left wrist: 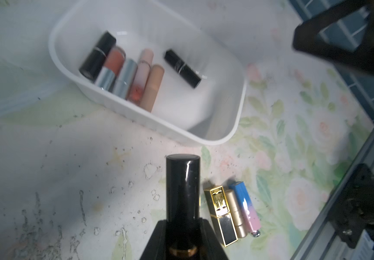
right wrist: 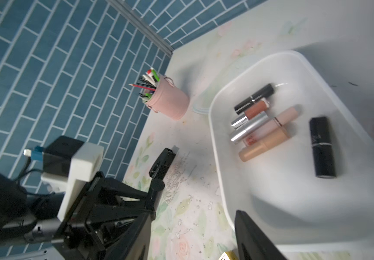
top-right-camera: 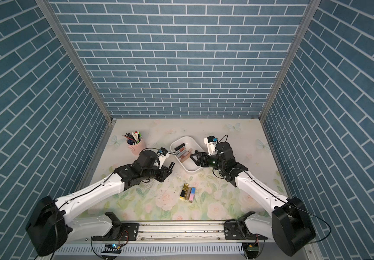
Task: Put the lipstick into the storage box
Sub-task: Pick up the lipstick at the center of the board.
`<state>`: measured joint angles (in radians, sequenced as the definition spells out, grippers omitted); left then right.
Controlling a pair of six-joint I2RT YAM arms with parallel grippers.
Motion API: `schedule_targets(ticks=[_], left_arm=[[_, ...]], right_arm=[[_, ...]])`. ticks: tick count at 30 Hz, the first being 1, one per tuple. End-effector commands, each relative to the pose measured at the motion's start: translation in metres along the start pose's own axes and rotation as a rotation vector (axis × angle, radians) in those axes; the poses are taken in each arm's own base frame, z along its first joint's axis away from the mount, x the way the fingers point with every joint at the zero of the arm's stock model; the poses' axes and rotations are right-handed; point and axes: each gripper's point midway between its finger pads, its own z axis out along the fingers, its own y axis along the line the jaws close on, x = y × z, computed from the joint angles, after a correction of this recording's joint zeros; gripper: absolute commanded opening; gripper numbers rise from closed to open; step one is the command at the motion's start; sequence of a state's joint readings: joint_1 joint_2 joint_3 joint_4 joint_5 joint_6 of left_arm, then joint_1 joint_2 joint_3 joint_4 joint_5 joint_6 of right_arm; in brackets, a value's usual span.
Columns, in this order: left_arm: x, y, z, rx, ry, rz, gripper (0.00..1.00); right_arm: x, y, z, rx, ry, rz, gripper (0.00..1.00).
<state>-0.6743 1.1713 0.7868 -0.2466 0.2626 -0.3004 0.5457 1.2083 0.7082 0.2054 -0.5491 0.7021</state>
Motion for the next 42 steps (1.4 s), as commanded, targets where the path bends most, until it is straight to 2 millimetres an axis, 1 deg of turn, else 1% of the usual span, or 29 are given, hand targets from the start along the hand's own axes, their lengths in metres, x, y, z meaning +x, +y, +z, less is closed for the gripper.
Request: schedule_targets(ticks=[1,4,6,10,13,21,30,33,36,39,42], left_arm=[[-0.04,-0.03,-0.026,0.172,-0.135,-0.033,0.14],[-0.059,-0.044,-0.043,0.262,-0.207,-0.058,0.14],[-0.067,-0.055,-0.051,0.321,-0.239,-0.067,0.14],[-0.077,-0.067,-0.061,0.39,-0.278,-0.083,0.14],[-0.08,-0.071,-0.066,0.41,-0.291,-0.084,0.14],[-0.075,-0.071,-0.066,0.414,-0.284,-0.082,0.14],[-0.074,-0.071,-0.069,0.413,-0.287,-0.078,0.14],[-0.073,-0.071,-0.069,0.414,-0.284,-0.078,0.14],[-0.072,-0.071,-0.068,0.412,-0.281,-0.078,0.14],[-0.071,-0.07,-0.068,0.411,-0.28,-0.078,0.14],[-0.071,-0.07,-0.068,0.406,-0.281,-0.079,0.14]], right_arm=[[-0.013,0.054,-0.005,-0.255,-0.027,-0.057,0.64],[-0.017,0.076,-0.007,-0.343,-0.025,-0.089,0.65],[-0.018,0.088,-0.007,-0.38,-0.022,-0.11,0.65],[-0.018,0.109,-0.006,-0.435,-0.015,-0.145,0.65],[-0.019,0.115,-0.003,-0.448,-0.011,-0.153,0.65],[-0.022,0.128,0.004,-0.478,-0.006,-0.166,0.64],[-0.013,0.139,0.016,-0.51,0.027,-0.165,0.59],[-0.012,0.141,0.018,-0.514,0.029,-0.166,0.56],[-0.012,0.142,0.018,-0.519,0.026,-0.167,0.5],[-0.012,0.142,0.019,-0.522,0.028,-0.165,0.4],[-0.01,0.143,0.019,-0.526,0.032,-0.165,0.28]])
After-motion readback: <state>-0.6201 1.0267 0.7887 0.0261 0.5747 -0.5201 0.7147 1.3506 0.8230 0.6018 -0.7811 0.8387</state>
